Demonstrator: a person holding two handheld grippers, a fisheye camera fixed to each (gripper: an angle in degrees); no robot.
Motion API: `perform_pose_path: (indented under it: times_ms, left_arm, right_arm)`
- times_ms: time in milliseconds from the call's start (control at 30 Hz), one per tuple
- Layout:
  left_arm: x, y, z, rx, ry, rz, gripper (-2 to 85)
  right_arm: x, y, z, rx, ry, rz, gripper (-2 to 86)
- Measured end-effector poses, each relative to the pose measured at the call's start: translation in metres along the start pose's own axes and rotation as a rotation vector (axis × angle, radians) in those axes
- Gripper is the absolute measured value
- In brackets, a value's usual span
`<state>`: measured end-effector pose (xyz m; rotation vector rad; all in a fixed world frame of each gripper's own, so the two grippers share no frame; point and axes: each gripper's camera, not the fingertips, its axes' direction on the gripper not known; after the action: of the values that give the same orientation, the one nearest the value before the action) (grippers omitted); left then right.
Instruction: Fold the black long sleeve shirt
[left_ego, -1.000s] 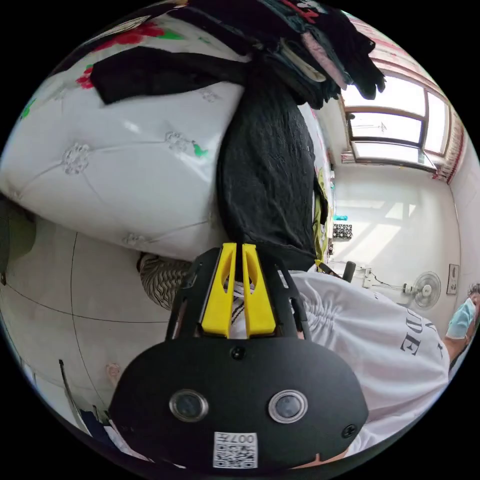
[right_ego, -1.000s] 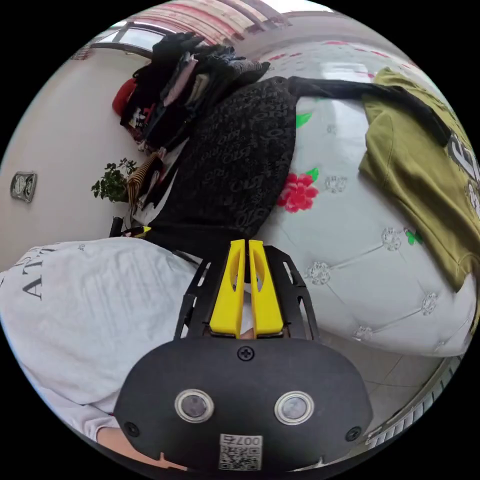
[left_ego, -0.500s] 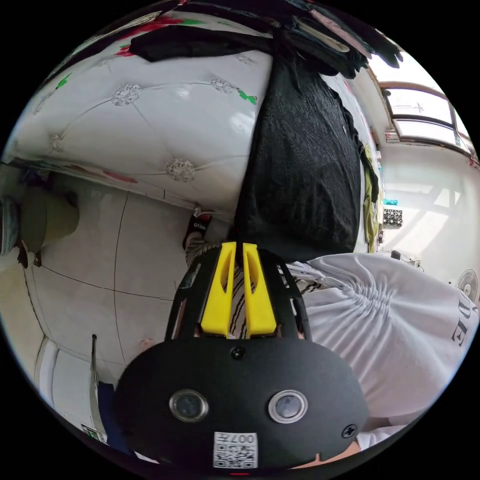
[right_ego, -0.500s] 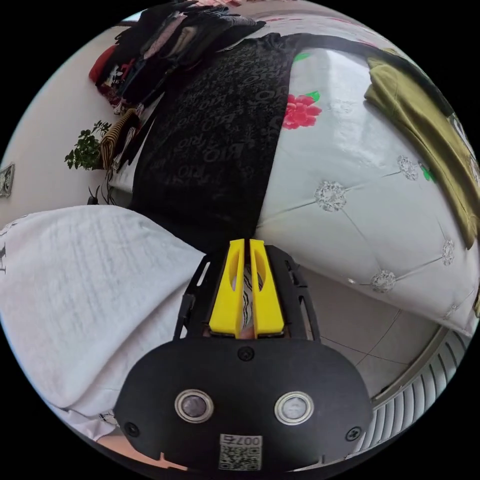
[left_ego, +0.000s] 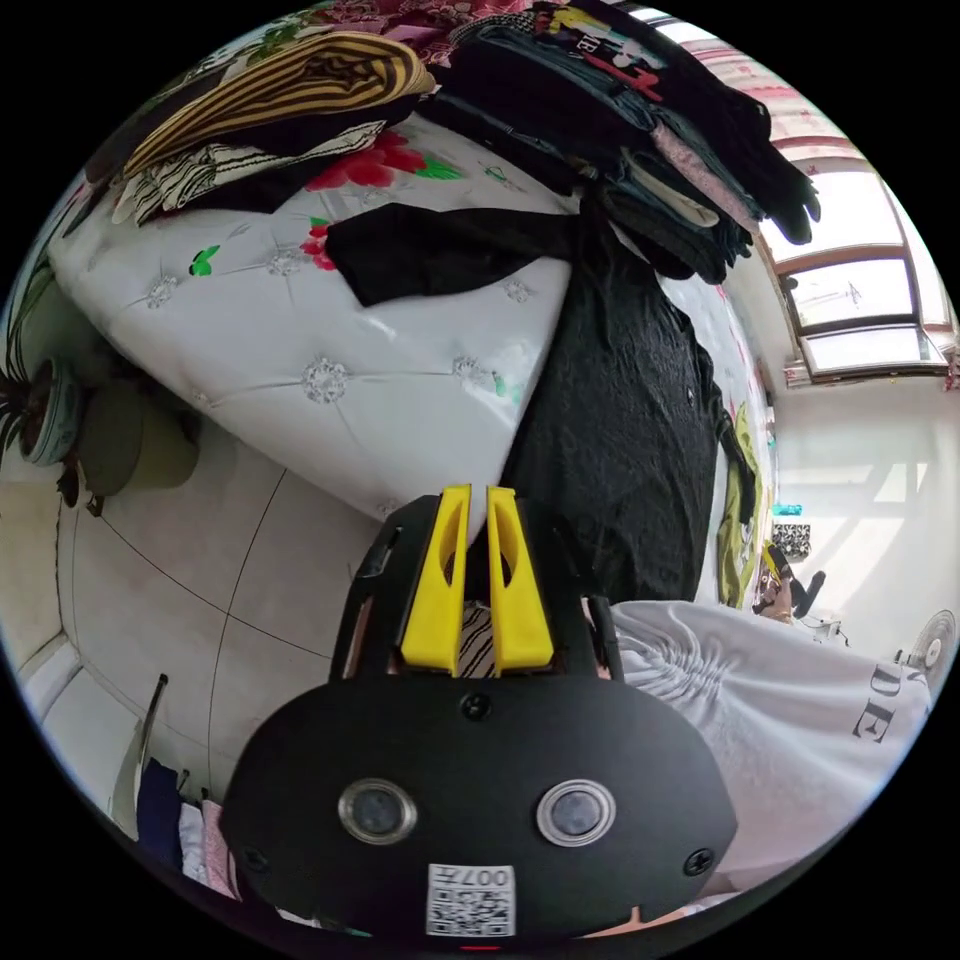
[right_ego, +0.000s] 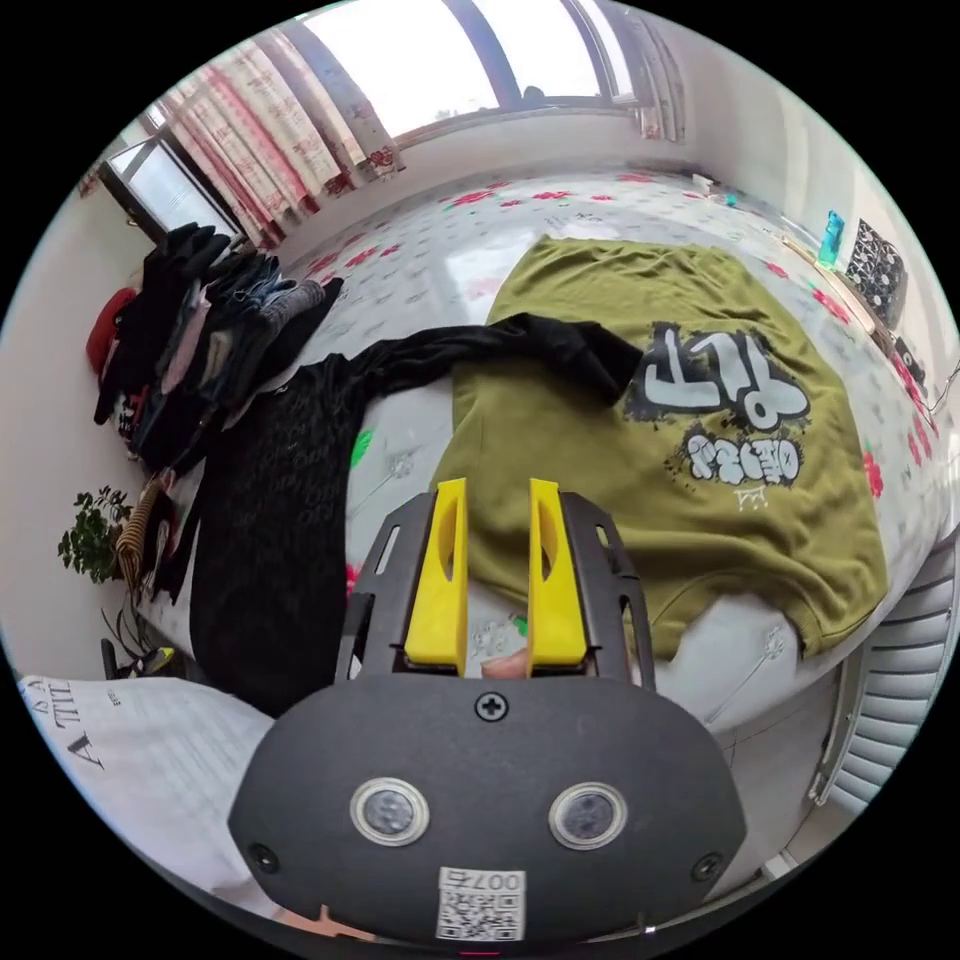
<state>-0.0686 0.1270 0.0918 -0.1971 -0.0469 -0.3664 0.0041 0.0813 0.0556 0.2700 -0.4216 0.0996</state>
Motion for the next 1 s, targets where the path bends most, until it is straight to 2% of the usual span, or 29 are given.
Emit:
perform_pose_path:
  times_ms: [200,400,533,600,667,733,833,1000]
  left_arm:
    - [0.026,-0.047,-0.005,0.041,-0.053,-0.078,5.8]
    - [0.031,-0.102,-0.002,0.051,-0.167,-0.168,8.3]
    - [0.019,-0.142,0.009,0.008,-0.308,-0.216,9.6]
    - [0.009,-0.153,0.016,-0.020,-0.373,-0.251,10.0]
    - [-0.002,-0.163,0.023,-0.042,-0.407,-0.272,9.9]
    - [-0.001,-0.166,0.023,-0.002,-0.451,-0.249,9.7]
    - [0.000,-0.168,0.027,-0.001,-0.509,-0.192,8.2]
    - [-0.013,-0.164,0.023,0.039,-0.500,-0.147,2.1]
  right_arm:
    - [0.027,-0.091,0.031,0.015,0.041,0.082,8.4]
    - [0.057,-0.155,0.093,-0.129,0.065,0.161,5.2]
    - [0.078,-0.179,0.117,-0.221,0.031,0.213,1.2]
    - [0.084,-0.191,0.100,-0.193,0.045,0.197,0.5]
    - [0.092,-0.205,0.065,-0.134,0.135,0.179,0.3]
    - [0.108,-0.219,0.012,-0.046,0.312,0.210,0.4]
    - [0.130,-0.223,-0.026,-0.026,0.407,0.297,1.3]
    - [0.122,-0.190,-0.045,0.042,0.290,0.352,3.1]
